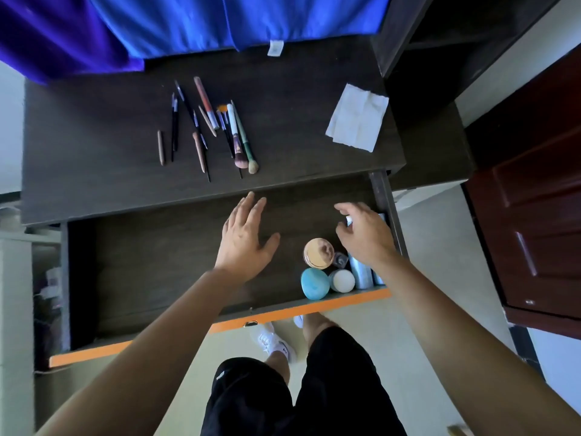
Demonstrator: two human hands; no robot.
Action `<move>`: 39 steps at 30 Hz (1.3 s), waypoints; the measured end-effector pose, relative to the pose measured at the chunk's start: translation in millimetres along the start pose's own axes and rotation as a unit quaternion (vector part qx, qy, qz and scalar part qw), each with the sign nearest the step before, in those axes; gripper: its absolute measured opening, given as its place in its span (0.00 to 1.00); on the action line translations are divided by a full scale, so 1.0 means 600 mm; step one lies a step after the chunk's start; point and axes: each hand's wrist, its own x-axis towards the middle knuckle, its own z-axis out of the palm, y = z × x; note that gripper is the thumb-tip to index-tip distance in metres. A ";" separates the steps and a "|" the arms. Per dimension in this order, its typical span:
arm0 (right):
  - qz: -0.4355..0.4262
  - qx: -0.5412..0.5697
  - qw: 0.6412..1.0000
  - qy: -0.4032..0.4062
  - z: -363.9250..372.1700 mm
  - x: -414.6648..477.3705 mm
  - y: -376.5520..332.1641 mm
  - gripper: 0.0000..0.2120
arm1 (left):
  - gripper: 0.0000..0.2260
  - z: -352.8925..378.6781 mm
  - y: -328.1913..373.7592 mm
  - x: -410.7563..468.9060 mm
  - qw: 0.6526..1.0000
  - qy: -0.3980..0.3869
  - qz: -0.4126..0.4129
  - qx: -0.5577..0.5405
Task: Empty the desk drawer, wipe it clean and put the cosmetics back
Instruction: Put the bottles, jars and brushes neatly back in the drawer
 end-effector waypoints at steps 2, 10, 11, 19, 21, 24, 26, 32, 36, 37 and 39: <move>-0.014 0.005 1.000 0.013 -0.004 0.010 -0.034 0.18 | 0.33 -0.034 -0.009 -0.001 1.000 0.022 0.005 0.015; -0.075 0.015 0.997 0.010 0.024 0.076 -0.160 0.19 | 0.35 -0.107 -0.071 0.012 0.997 0.065 -0.037 0.025; -0.081 0.018 0.996 0.009 0.033 0.092 -0.170 0.19 | 0.34 -0.106 -0.081 0.021 0.996 0.065 -0.046 0.026; -0.051 0.027 0.997 0.057 0.107 0.226 -0.235 0.25 | 0.31 -0.076 -0.150 0.110 0.990 0.079 -0.110 0.046; -0.041 0.034 0.996 0.076 0.116 0.249 -0.242 0.25 | 0.31 -0.067 -0.156 0.117 0.987 0.089 -0.118 0.058; -0.057 0.039 0.993 0.099 0.116 0.273 -0.236 0.18 | 0.29 -0.057 -0.151 0.126 0.984 0.119 -0.123 0.055; -0.073 0.033 0.990 0.113 0.107 0.285 -0.223 0.14 | 0.28 -0.059 -0.144 0.144 0.981 0.145 -0.117 0.047; -0.062 0.018 0.989 0.132 0.065 0.307 -0.163 0.12 | 0.23 -0.088 -0.126 0.237 0.987 0.133 0.020 0.092; -0.065 0.026 0.987 0.143 0.060 0.305 -0.151 0.17 | 0.26 -0.099 -0.117 0.292 0.987 0.076 0.068 0.123; -0.064 0.028 0.987 0.144 0.062 0.304 -0.155 0.21 | 0.27 -0.099 -0.115 0.300 0.987 0.065 0.070 0.126; -0.074 0.024 0.988 0.135 0.066 0.302 -0.166 0.26 | 0.29 -0.095 -0.110 0.310 0.987 0.048 0.076 0.132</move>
